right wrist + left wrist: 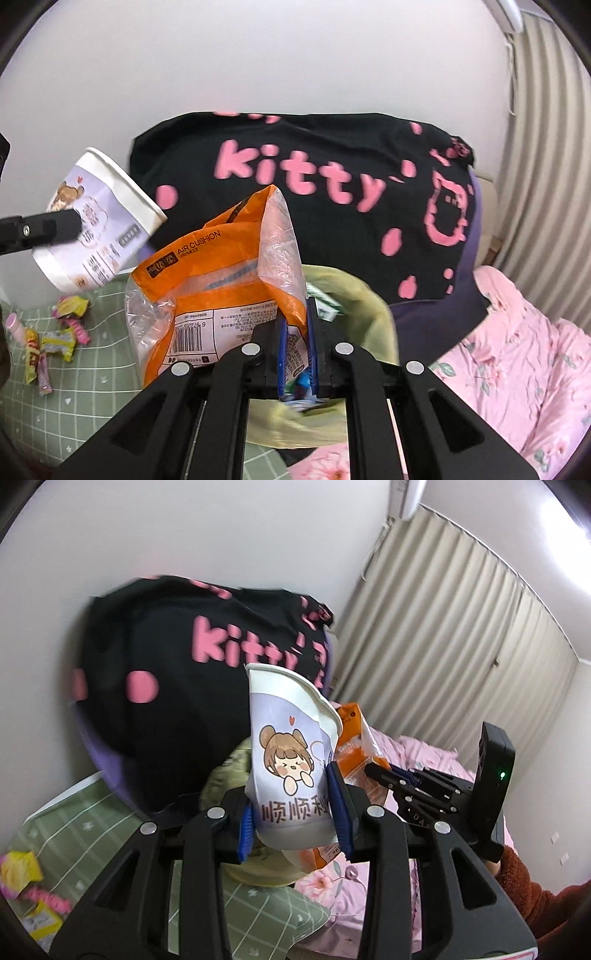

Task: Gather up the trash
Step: 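Carry the paper cup and orange bag into the yellow bag bin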

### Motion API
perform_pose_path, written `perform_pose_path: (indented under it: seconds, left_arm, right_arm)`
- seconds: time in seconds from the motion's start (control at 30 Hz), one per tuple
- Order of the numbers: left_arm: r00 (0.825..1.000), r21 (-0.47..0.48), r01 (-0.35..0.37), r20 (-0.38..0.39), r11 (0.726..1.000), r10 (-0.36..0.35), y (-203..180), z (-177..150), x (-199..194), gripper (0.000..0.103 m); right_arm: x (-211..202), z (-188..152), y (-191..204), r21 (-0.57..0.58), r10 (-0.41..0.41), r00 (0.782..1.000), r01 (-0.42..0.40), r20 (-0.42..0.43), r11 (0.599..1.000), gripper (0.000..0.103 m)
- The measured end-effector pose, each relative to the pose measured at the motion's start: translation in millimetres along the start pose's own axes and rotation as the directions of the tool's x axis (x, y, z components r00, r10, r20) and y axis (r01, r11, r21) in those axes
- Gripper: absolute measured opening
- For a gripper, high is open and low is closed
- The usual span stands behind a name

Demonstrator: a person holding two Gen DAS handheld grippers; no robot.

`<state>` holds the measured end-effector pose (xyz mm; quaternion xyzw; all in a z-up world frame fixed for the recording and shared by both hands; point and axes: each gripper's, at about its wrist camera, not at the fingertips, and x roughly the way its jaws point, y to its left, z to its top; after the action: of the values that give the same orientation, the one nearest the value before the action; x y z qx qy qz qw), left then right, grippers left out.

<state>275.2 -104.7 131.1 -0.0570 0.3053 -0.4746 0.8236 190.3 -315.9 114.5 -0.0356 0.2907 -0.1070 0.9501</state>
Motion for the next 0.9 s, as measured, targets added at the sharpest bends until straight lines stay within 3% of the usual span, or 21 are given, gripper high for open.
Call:
perform_pose_path:
  seconds: [0.2, 0.37, 0.47, 0.67, 0.9]
  left_arm:
    - [0.997, 0.011, 0.036, -0.071, 0.999, -0.035, -12.6, 9.7, 60.8, 0.033]
    - [0.991, 0.014, 0.022, -0.132, 1.000, -0.020, -11.0, 11.8, 109.4, 0.033]
    - [0.979, 0.024, -0.001, -0.205, 1.000, 0.005, -3.6, 3.6, 144.6, 0.033]
    - [0.938, 0.057, -0.077, -0.334, 0.995, 0.092, 15.5, -27.0, 198.6, 0.033]
    - [0.923, 0.100, -0.095, -0.365, 0.990, 0.125, 15.5, -35.5, 217.5, 0.032]
  right_arm:
    - [9.7, -1.7, -41.2, 0.062, -0.041, 0.999, 0.042, -0.010, 0.997, 0.010]
    - [27.1, -1.2, -64.2, 0.081, -0.041, 0.999, 0.043, -0.029, 0.996, 0.010]
    - [48.5, -6.2, -65.9, 0.056, -0.001, 0.997, 0.005, -0.076, 0.998, 0.010]
    - [98.8, -31.1, -57.6, -0.001, 0.050, 0.981, -0.051, -0.186, 0.999, 0.009]
    - [126.7, -43.4, -58.8, -0.030, 0.072, 0.973, -0.081, -0.220, 0.996, 0.009]
